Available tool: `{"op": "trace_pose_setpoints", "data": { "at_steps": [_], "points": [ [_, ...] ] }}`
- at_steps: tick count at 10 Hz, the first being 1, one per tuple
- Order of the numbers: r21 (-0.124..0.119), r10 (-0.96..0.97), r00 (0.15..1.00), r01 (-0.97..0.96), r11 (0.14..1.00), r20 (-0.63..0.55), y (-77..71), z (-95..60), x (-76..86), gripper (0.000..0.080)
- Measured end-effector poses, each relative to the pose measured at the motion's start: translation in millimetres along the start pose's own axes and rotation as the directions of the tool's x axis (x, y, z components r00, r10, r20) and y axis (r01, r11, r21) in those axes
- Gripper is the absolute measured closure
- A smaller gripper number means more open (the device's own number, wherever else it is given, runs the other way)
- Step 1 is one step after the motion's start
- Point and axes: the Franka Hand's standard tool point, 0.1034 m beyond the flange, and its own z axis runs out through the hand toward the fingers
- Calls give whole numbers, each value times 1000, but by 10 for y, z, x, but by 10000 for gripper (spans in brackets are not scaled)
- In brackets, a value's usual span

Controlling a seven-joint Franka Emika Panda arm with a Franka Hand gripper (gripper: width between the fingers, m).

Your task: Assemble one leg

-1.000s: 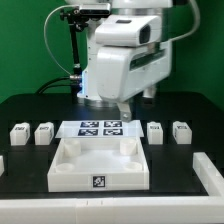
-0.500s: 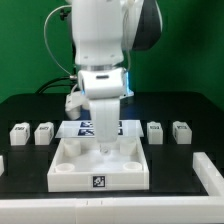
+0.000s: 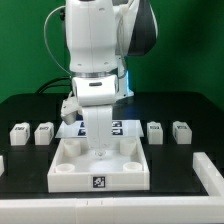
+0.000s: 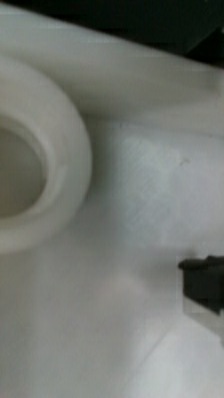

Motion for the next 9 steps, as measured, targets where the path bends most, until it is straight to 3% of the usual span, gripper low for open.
{"op": "trace_pose_setpoints", "data": {
  "at_steps": [1,2,3,8,9],
  "points": [
    [0,1,1000,-1,1000,0,-1,1,-3,615],
    [0,1,1000,-1,1000,0,-2,2,-5,615],
    [-4,2,1000,-2,1000,1,7,-5,-9,733],
    [-10,5,1000,-5,1000,0,44,-10,11,741],
    [-25,11,1000,-11,1000,-9,193,-15,140,741]
  ]
}}
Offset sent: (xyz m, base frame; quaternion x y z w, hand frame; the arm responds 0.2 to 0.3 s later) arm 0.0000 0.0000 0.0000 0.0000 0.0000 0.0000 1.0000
